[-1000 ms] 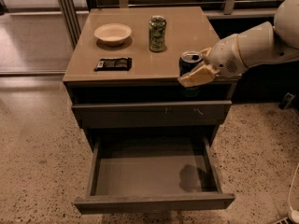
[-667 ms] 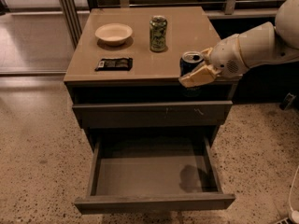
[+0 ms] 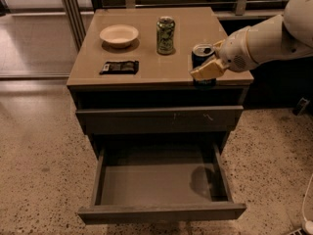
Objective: Pick pepsi can from middle drawer and place on counter
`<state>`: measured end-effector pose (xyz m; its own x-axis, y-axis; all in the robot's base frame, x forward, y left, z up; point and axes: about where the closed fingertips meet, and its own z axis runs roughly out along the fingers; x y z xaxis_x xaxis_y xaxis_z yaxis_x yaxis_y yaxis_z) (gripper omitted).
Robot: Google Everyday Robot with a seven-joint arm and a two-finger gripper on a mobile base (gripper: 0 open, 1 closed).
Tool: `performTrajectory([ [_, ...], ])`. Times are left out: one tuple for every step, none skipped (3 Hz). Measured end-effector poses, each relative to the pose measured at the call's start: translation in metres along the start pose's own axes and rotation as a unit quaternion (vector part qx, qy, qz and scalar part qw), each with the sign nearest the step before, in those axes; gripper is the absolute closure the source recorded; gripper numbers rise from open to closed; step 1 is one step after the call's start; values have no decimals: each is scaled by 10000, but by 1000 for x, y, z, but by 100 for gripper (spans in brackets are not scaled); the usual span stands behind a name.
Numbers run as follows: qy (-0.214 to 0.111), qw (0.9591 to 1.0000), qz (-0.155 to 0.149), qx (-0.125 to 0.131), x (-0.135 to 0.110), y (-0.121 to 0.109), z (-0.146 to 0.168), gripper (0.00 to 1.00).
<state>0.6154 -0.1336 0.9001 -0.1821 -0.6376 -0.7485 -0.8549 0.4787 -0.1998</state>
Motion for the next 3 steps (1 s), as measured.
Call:
performTrajectory([
  [23, 9994, 56, 337, -2, -29, 1, 100],
  [-135, 9980, 120, 611, -1, -53, 2, 100],
  [-352, 9960, 198, 795, 2, -71, 6, 100],
])
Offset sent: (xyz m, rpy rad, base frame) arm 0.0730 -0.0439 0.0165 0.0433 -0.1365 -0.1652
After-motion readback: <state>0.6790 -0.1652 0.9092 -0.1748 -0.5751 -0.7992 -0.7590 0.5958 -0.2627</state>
